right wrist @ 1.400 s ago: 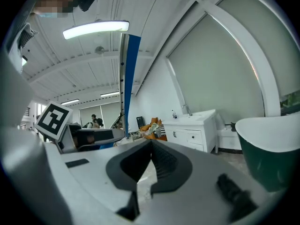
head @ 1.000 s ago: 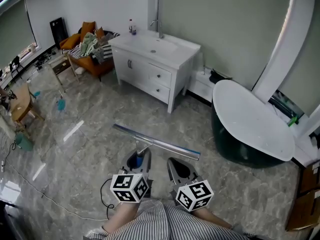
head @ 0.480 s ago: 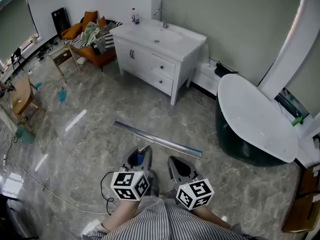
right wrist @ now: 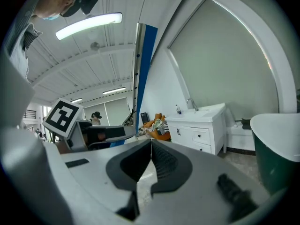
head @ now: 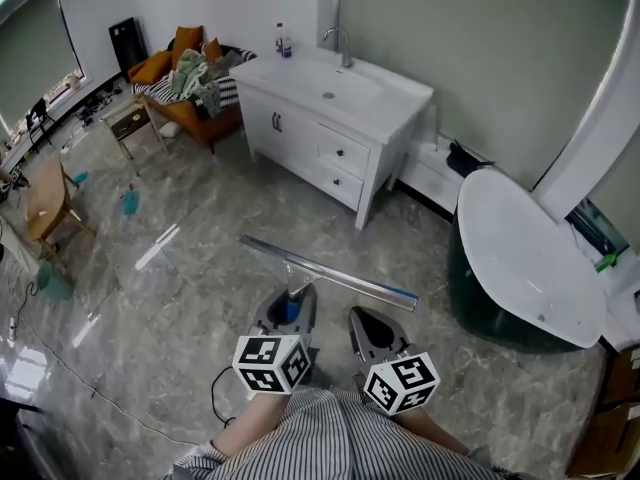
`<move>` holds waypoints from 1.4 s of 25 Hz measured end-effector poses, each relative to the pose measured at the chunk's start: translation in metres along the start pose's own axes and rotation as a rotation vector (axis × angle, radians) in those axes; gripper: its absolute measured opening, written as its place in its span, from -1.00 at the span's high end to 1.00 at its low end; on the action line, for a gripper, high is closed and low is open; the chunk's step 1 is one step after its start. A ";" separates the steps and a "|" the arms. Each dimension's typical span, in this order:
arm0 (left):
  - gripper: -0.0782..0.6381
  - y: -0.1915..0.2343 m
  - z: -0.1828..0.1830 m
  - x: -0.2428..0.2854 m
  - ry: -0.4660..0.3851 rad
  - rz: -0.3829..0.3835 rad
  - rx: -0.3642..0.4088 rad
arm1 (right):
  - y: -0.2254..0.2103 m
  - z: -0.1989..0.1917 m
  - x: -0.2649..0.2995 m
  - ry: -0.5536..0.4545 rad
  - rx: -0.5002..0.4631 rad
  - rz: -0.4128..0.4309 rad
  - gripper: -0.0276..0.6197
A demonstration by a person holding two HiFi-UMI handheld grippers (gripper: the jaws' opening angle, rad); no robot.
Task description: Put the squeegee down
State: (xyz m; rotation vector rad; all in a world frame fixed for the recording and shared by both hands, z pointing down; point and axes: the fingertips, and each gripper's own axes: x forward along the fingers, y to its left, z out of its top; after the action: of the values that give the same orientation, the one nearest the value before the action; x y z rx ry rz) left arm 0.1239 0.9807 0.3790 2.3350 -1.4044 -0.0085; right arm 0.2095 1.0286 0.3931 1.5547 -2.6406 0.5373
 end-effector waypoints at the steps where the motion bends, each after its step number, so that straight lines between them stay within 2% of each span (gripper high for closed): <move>1: 0.50 0.008 0.010 0.008 -0.009 -0.003 0.001 | 0.000 0.007 0.012 -0.005 -0.006 0.001 0.86; 6: 0.50 0.048 0.052 0.047 -0.043 -0.016 0.011 | -0.006 0.034 0.077 -0.029 -0.028 0.001 0.86; 13: 0.50 0.107 0.084 0.090 -0.048 -0.016 0.024 | -0.008 0.058 0.162 -0.059 -0.042 0.007 0.86; 19: 0.50 0.130 0.083 0.112 -0.003 -0.052 -0.006 | -0.007 0.053 0.199 -0.019 -0.021 0.000 0.86; 28: 0.50 0.157 0.077 0.135 0.044 -0.023 -0.037 | -0.015 0.046 0.230 0.050 0.023 0.022 0.86; 35: 0.50 0.179 0.092 0.181 0.030 -0.005 -0.028 | -0.039 0.060 0.281 0.052 0.002 0.077 0.86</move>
State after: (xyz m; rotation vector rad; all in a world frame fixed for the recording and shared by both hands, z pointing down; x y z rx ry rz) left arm 0.0419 0.7231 0.3944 2.3068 -1.3754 0.0052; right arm 0.1105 0.7560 0.4034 1.4247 -2.6703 0.5766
